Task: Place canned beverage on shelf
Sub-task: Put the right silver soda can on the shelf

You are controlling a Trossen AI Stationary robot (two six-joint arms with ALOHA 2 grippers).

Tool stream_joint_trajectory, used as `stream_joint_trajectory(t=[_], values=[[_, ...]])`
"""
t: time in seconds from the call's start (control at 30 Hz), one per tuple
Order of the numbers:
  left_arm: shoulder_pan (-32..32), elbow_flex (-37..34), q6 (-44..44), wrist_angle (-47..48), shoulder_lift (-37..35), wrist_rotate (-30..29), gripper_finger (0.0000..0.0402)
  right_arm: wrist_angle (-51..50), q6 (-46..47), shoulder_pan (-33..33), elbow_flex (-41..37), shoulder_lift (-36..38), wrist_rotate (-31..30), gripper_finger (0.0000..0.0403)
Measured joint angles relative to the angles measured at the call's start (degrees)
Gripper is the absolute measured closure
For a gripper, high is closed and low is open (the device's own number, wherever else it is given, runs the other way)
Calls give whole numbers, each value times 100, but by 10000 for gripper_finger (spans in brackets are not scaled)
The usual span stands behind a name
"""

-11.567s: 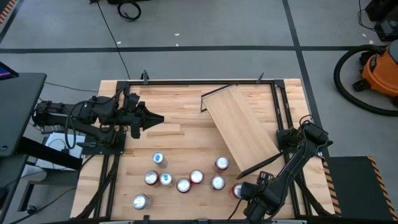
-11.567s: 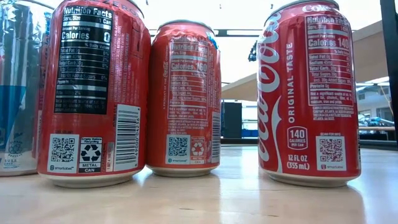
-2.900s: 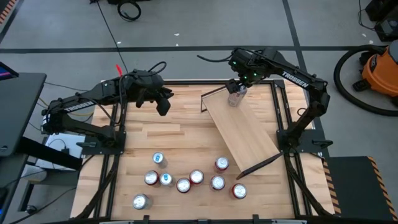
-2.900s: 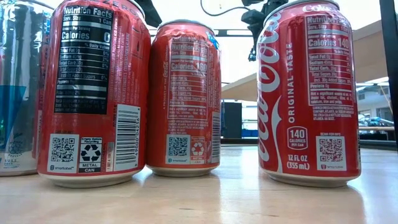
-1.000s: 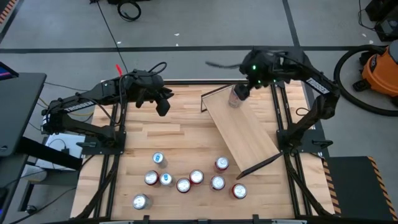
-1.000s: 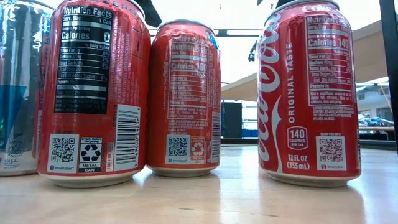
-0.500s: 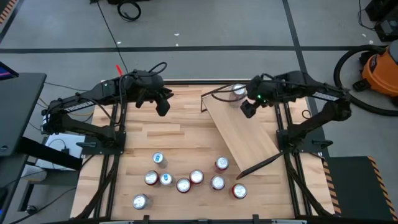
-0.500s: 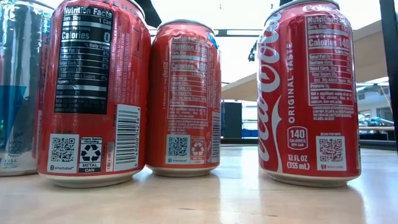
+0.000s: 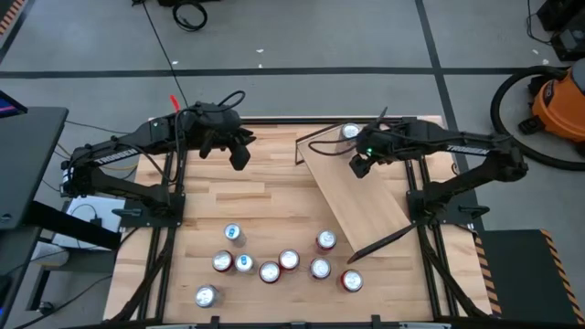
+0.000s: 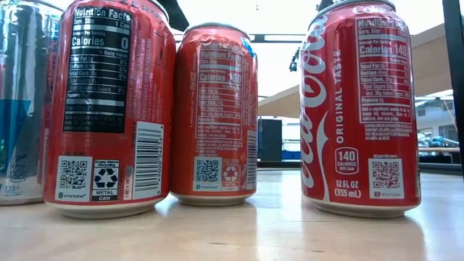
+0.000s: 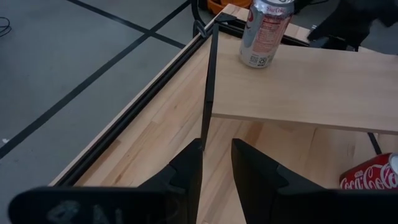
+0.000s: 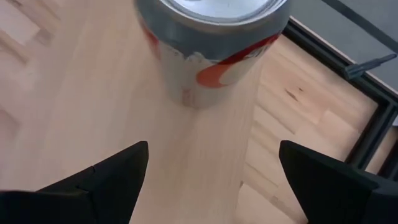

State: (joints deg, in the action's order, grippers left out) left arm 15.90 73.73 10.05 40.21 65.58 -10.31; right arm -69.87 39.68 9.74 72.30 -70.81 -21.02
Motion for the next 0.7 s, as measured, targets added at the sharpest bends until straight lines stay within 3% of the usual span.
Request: stream_joint_trajectory(t=[0.7], values=[[0, 0, -42, 9, 0, 0, 308, 1013, -1260, 1190, -429, -2, 427, 31]])
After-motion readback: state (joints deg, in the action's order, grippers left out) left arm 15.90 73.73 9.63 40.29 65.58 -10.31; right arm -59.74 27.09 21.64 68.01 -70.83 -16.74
